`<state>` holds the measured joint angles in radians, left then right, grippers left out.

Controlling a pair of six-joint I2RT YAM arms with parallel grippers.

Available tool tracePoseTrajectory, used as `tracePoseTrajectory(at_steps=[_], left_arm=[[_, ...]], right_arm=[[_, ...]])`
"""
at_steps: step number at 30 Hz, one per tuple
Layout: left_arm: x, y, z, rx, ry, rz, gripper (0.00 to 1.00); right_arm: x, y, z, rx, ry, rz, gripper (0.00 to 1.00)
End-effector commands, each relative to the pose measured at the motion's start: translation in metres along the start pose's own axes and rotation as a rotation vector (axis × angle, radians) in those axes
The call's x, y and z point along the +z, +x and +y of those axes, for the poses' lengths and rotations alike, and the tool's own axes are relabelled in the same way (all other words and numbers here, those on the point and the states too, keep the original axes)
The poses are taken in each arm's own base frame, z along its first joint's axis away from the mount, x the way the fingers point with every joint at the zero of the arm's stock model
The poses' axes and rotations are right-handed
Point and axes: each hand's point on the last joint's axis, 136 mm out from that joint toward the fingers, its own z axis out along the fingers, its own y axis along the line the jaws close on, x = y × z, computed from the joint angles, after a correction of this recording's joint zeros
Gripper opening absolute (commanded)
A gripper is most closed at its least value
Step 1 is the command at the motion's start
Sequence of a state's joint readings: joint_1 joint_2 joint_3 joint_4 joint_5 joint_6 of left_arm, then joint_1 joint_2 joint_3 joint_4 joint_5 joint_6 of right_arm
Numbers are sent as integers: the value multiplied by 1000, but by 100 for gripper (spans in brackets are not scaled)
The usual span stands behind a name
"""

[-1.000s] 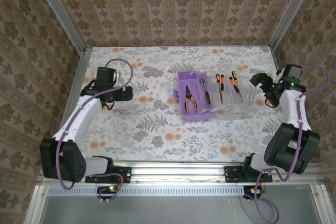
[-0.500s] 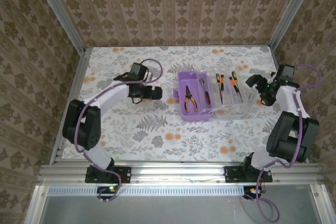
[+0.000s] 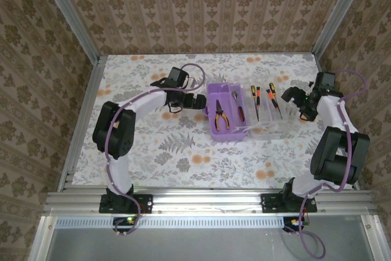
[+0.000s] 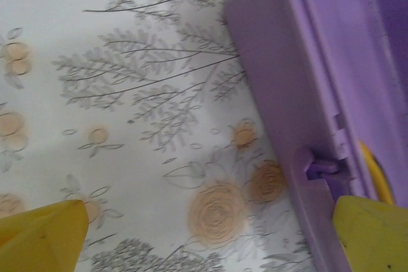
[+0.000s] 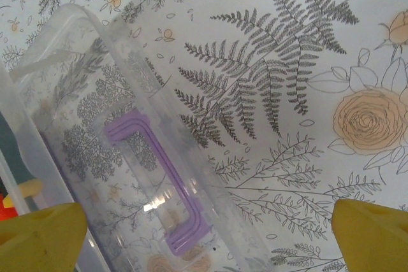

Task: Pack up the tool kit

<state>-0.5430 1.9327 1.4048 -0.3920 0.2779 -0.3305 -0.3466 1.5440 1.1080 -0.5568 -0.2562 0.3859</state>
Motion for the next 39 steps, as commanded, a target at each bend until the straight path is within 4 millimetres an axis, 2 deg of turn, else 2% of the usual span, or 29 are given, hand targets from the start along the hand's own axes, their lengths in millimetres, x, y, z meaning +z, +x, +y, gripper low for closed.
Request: tracePoseTrajectory(at_steps=[1, 9, 15, 22, 27, 33, 39], left_arm=[[13, -6, -13, 2, 33, -1, 100], [31, 6, -8, -6, 28, 47, 100], [26, 14, -3, -4, 9, 59, 100], [8, -10, -20, 42, 31, 15, 100], [6, -18, -36, 90, 48, 15, 100], [12, -6, -42, 86, 52, 45, 100], [13, 22, -23, 47, 7, 91, 100]], right_arm=[[2, 6, 8, -55, 5, 44, 100], [4, 8, 18, -78, -21, 62, 100], [0, 6, 21, -85, -27, 53, 100], [1, 7, 20, -87, -28, 54, 100], [3, 10, 19, -84, -30, 57, 100], [4, 10, 19, -83, -33, 57, 100], [2, 9, 20, -89, -36, 54, 100]])
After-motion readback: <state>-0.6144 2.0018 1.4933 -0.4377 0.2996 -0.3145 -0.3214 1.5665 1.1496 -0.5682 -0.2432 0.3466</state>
